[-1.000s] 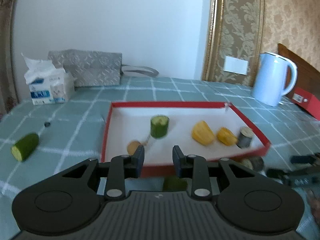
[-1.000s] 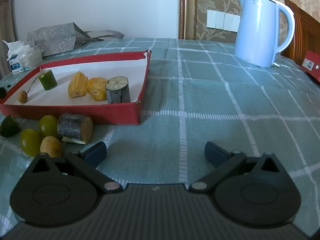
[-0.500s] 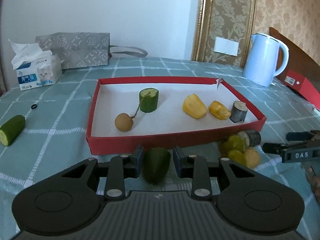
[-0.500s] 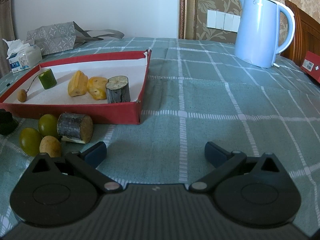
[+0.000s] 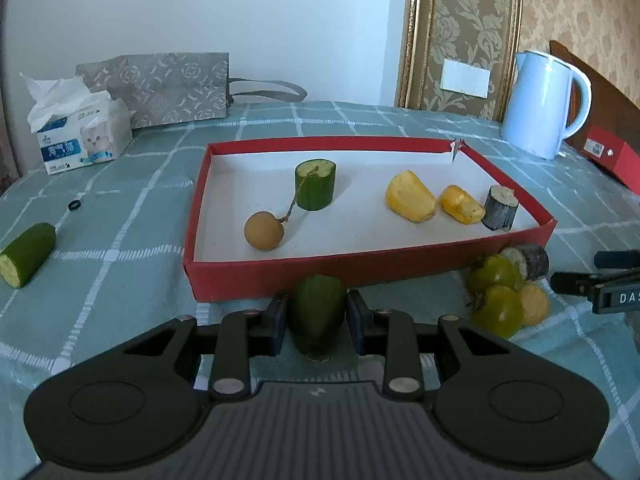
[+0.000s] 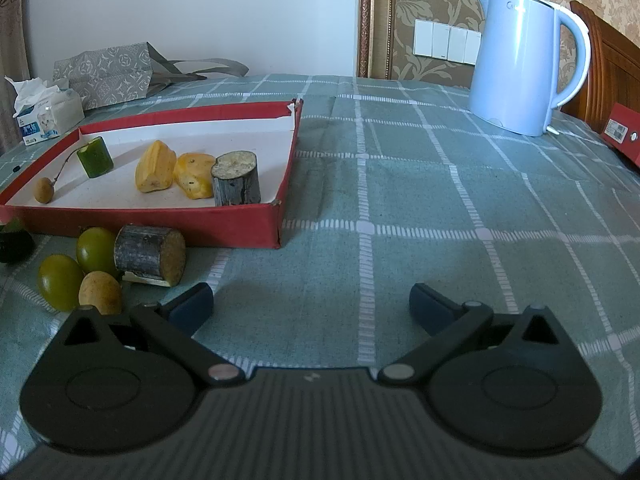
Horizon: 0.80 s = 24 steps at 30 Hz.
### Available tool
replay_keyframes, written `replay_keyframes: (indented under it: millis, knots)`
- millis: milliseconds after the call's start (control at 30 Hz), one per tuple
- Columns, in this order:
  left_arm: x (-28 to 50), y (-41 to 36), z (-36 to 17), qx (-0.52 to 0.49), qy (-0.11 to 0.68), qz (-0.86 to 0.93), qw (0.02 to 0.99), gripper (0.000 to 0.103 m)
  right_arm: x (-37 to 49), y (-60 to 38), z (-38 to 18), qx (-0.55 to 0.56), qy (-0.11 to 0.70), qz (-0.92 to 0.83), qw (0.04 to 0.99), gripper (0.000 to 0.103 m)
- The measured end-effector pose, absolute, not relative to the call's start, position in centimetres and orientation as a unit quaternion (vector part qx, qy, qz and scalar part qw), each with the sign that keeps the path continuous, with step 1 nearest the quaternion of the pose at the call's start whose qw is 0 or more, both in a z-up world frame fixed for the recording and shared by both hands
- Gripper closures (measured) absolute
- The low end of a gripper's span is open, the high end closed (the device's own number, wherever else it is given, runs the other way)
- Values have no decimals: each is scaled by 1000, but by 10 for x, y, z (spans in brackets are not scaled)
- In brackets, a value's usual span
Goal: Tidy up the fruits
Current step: 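Lower the green cucumber piece into the tray and open the left tool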
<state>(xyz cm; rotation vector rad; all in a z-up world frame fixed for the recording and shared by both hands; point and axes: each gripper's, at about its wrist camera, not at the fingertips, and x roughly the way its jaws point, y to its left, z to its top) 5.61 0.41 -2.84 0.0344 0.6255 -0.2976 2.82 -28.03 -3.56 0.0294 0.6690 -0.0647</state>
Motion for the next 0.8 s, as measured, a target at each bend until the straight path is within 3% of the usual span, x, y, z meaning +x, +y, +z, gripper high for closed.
replay_keyframes:
  millis: [400,800]
  knots:
    - [76,-20,19,22,248,-154,956,74,28,-280,-36,14,328,-32,944,0]
    - [128,-44,-9,51,286,-119,950,71,29,-280,-35,13,329,-32,944,0]
